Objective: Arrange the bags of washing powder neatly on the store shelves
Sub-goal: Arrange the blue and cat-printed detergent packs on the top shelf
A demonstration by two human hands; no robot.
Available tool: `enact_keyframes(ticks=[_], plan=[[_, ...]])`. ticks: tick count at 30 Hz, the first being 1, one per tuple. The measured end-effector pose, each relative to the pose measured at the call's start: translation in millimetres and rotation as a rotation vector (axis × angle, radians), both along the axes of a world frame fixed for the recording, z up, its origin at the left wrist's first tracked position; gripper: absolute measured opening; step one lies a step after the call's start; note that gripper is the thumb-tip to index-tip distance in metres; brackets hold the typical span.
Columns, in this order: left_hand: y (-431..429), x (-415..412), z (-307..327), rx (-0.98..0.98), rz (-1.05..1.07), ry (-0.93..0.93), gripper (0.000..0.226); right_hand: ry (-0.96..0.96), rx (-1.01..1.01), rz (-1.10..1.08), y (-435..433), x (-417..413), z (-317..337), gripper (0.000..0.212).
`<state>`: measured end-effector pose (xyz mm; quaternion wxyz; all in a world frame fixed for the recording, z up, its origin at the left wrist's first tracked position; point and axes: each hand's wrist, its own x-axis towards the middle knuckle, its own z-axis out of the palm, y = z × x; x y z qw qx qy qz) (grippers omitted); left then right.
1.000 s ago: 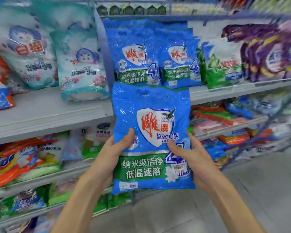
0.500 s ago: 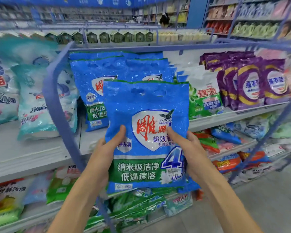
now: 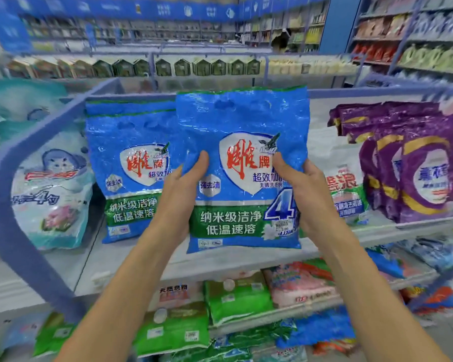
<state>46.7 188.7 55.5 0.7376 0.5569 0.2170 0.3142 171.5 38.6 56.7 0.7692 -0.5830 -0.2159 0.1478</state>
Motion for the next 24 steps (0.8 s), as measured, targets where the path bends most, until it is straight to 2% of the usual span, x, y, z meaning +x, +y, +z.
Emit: enact_keyframes(ticks=[1, 4, 5, 7, 8, 9, 10, 11, 12, 14, 15, 17, 19, 22, 24], plan=[[1, 11, 2, 0.012, 0.035, 0.012, 0.026, -0.004, -0.005, 0.002, 4, 14, 1, 0.009], [0, 39, -4, 0.090, 0.151, 0.082, 0.055, 0.002, -0.051, -0.036, 15, 48, -10, 0.009], [-2, 46, -9, 0.125, 0.200, 0.087, 0.058, -0.001, -0.084, -0.037, 18, 58, -17, 0.008], [-1, 56, -25, 0.147, 0.291, 0.086, 0.046, 0.049, -0.092, -0.008, 24, 73, -27, 0.006], [-1, 58, -31, 0.127, 0.330, 0.079, 0.034, 0.095, -0.073, 0.016, 29, 81, -29, 0.014], [1, 60, -34, 0.099, 0.383, 0.078, 0.017, 0.151, -0.052, 0.039, 34, 86, -26, 0.033], [-1, 61, -33, 0.072, 0.424, 0.074, 0.011, 0.207, -0.035, 0.061, 40, 89, -23, 0.062], [0, 62, -34, 0.052, 0.450, 0.054, 0.015, 0.255, -0.026, 0.065, 47, 94, -22, 0.080], [1, 64, -35, 0.022, 0.471, 0.027, 0.019, 0.275, -0.002, 0.060, 53, 96, -21, 0.079], [-4, 66, -28, -0.044, 0.488, -0.016, 0.018, 0.305, 0.039, 0.040, 61, 100, -20, 0.048], [-7, 65, -26, -0.047, 0.473, -0.027, 0.018, 0.302, 0.027, 0.036, 64, 101, -20, 0.040], [-12, 62, -24, -0.064, 0.452, -0.029, 0.016, 0.231, -0.009, 0.017, 60, 102, -20, 0.031], [-14, 54, -24, -0.042, 0.471, 0.020, 0.006, 0.061, -0.092, -0.024, 43, 97, -16, 0.024], [-18, 29, -30, 0.107, 0.408, 0.183, 0.040, -0.197, -0.226, -0.097, -5, 67, -19, 0.039], [-25, 13, -40, 0.233, 0.258, 0.282, 0.059, -0.346, -0.361, -0.076, -31, 41, -33, 0.059]])
